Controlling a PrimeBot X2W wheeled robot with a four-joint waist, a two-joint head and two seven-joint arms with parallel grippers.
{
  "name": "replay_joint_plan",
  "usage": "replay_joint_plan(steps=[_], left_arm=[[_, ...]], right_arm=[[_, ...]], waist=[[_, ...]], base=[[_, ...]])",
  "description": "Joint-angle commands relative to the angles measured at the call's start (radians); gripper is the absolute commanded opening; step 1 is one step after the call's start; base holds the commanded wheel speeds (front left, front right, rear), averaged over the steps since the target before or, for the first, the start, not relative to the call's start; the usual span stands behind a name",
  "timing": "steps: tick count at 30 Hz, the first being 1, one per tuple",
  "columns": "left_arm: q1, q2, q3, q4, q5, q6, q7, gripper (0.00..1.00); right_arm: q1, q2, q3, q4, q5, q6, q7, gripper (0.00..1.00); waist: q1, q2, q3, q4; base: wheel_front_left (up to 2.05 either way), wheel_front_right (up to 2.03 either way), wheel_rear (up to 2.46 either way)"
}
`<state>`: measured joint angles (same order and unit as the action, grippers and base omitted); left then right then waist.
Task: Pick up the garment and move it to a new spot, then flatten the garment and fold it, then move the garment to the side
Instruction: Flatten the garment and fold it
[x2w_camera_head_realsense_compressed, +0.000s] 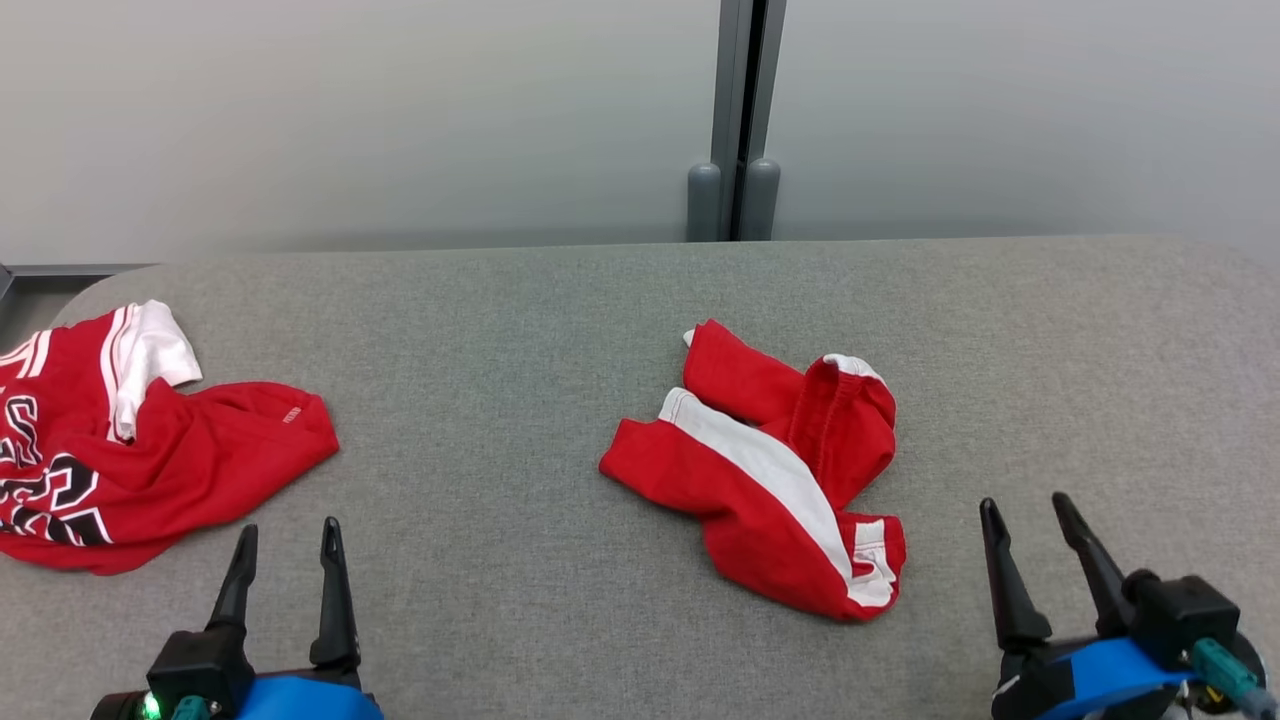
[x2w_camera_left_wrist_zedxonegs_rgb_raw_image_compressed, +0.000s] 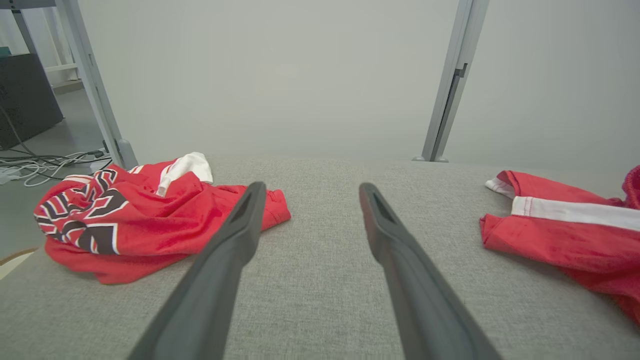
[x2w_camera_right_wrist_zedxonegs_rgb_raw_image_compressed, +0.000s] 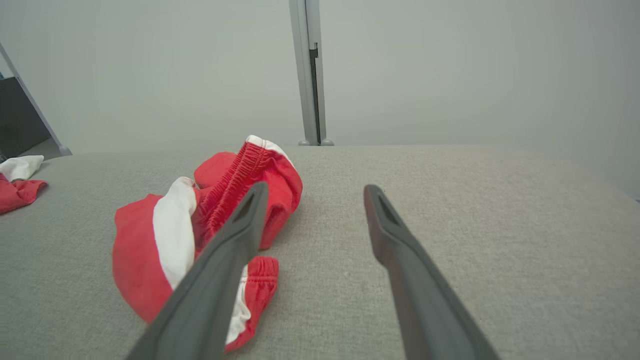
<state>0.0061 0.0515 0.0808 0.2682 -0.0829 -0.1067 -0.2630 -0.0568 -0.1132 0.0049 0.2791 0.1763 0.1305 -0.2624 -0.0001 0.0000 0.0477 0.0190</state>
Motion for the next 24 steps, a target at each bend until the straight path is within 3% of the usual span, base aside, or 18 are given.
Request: replay_joint_plan(steps=[1, 10, 24], left_arm=[[0.015, 0.0, -0.003, 0.005, 0.008, -0.004, -0.003, 1.0], [0.033, 0.0, -0.002, 0.023, 0.012, -0.001, -0.003, 1.0], [0.015, -0.001, -0.005, 0.028, 0.013, -0.001, -0.003, 1.0]], right_arm=[[0.032, 0.015, -0.008, -0.011, -0.006, 0.0, -0.004, 1.0], [0.079, 0.051, -0.007, 0.0, -0.022, 0.0, -0.004, 1.0], [0.045, 0.056, 0.023, 0.023, -0.032, 0.0, -0.004, 1.0]], waist=[[0.0001, 0.0, -0.005, -0.002], [0.0001, 0.0, -0.016, -0.007], [0.0001, 0.0, -0.017, 0.004]], base=[[0.0, 0.0, 0.0], [0.0, 0.0, 0.0], [0.0, 0.0, 0.0]])
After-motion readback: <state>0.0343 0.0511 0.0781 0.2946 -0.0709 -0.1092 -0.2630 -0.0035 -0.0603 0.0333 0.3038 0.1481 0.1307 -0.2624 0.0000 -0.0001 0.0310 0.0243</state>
